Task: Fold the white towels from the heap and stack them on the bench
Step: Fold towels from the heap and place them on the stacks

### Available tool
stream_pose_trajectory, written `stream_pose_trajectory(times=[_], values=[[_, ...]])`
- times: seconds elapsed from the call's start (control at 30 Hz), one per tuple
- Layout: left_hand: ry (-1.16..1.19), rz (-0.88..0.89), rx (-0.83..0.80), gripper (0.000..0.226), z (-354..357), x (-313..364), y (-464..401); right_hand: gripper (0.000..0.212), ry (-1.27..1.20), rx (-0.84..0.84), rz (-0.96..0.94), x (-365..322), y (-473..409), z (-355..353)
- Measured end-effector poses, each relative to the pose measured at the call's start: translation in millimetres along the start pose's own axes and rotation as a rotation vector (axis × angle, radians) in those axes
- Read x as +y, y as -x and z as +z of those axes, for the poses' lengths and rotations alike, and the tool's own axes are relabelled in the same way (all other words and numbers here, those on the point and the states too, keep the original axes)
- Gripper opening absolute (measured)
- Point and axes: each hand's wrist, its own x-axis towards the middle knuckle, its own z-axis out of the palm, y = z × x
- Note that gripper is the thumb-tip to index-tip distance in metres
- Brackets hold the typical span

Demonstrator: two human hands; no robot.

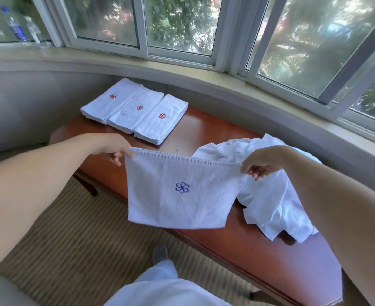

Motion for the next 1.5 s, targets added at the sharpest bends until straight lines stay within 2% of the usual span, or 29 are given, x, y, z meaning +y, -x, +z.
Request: stream_pose_trajectory(times=[0.27,0.43,0.5,0.63,0.7,0.8,0.93,1.03,1.07,1.17,1.23,1.3,1.4,1.5], values=[[0.105,0.052,0.053,0.019,-37,31,-46,0.014,-0.075,0.32,-0.222,-40,-40,-34],[0.102,0.108,0.091,0.034,-52,32,-63,0.02,-0.124,0.429,-0.304,-46,-50,-46],[0.093,0.106,0.082,0.029,-48,29,-62,0.016,-0.123,0.417,-0.304,-39,-55,-41],[0.036,0.102,0.023,0.016,-9,12,-56,0.015,-0.069,0.361,-0.263,-7,-77,-7],[0.004,0.068,-0.005,0.023,29,-5,-62,0.013,-0.052,0.323,-0.228,16,-95,23],[-0.063,-0.019,-0.081,0.027,101,-41,-70,0.013,-0.017,0.172,-0.161,60,-127,80],[-0.109,-0.151,-0.36,0.022,180,-82,-62,0.009,0.224,-0.084,-0.017,104,-146,137],[-0.009,-0.303,-0.608,0.02,189,-92,-59,0.007,0.205,-0.362,0.157,110,-148,139],[0.028,-0.336,-0.646,0.023,186,-94,-62,0.008,0.191,-0.398,0.191,108,-148,135],[0.038,-0.311,-0.606,0.025,170,-92,-81,0.026,0.152,-0.348,0.189,96,-156,116],[0.022,-0.238,-0.514,0.022,161,-85,-98,0.019,0.143,-0.252,0.129,81,-166,105],[-0.009,-0.152,-0.414,0.03,156,-77,-115,0.013,0.169,-0.082,0.043,73,-180,97],[-0.03,-0.082,-0.319,0.033,158,-70,-139,0.018,0.19,0.124,-0.049,68,-203,93],[-0.103,-0.062,-0.278,0.039,165,-71,-161,0.023,0.222,0.209,-0.012,65,-224,100]])
